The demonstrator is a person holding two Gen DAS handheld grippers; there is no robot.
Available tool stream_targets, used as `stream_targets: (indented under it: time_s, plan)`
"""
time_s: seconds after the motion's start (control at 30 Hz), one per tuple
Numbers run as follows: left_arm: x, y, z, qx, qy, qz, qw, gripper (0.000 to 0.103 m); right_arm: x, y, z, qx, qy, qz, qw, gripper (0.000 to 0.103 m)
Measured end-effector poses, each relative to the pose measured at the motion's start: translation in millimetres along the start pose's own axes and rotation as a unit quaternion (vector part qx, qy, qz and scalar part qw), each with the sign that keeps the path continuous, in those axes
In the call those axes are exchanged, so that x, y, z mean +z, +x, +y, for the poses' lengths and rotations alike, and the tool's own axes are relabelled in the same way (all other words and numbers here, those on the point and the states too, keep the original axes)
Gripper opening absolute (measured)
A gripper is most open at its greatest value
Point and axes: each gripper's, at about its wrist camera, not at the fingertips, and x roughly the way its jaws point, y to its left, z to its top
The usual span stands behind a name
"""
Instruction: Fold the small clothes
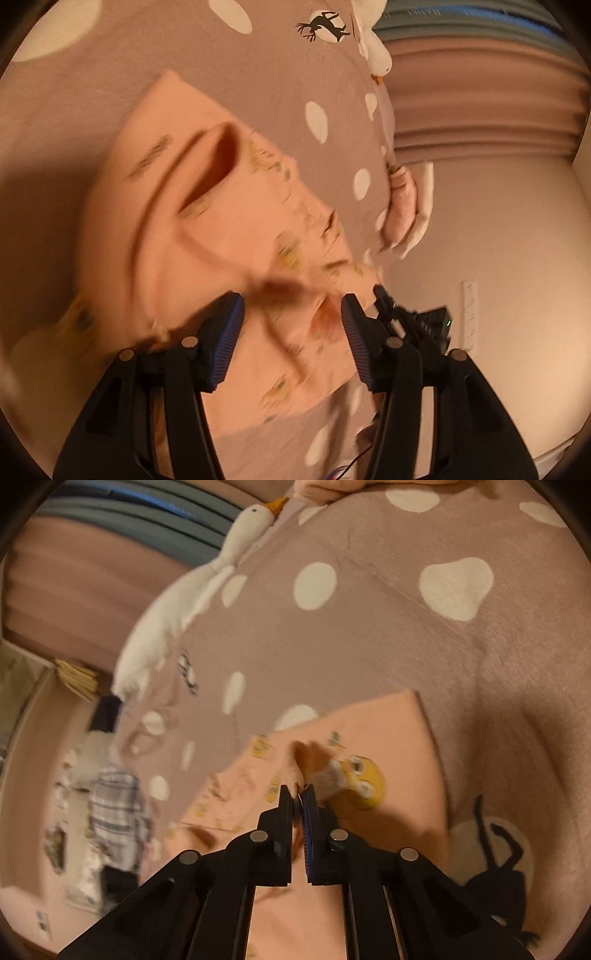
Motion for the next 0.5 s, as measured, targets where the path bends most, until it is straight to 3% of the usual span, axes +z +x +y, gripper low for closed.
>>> stream_targets:
  time_s: [0.13,0.3,0.37,0.4,0.47,0.5]
  plan:
    - [25.0,7.8,-10.0,-0.016,-0.010,-0.044,0.9989,0.054,16.8,3.6,15.7,0.022,0.015,-0.016,1.000,0.007]
    - [63.4,-5.7,-14.4,-0.021,-0.039,-0.137,0.9895,0.054,46.9,25.3,33.4,0.021,0.034,-0.042,0.998,0.007]
    - [72.6,-17.1,-10.9,-0.010,-0.054,-0.162,0.9853,0.054,56.8,40.2,35.6,-0.016,0.028,-0.032,0.999,0.007]
    - [76.0,-25.7,-8.6,0.000,-0.056,-0.172,0.9836,0.054,58.9,43.1,34.1,-0.046,0.024,-0.033,0.998,0.010]
    - [75.2,-38.4,-5.5,0.019,-0.044,-0.172,0.9839,0.054,59.2,43.8,28.5,-0.086,0.018,-0.029,0.996,0.036]
    - [74.6,-45.1,-3.8,0.028,-0.037,-0.170,0.9843,0.054,57.0,40.0,24.4,-0.090,0.016,-0.029,0.995,0.039]
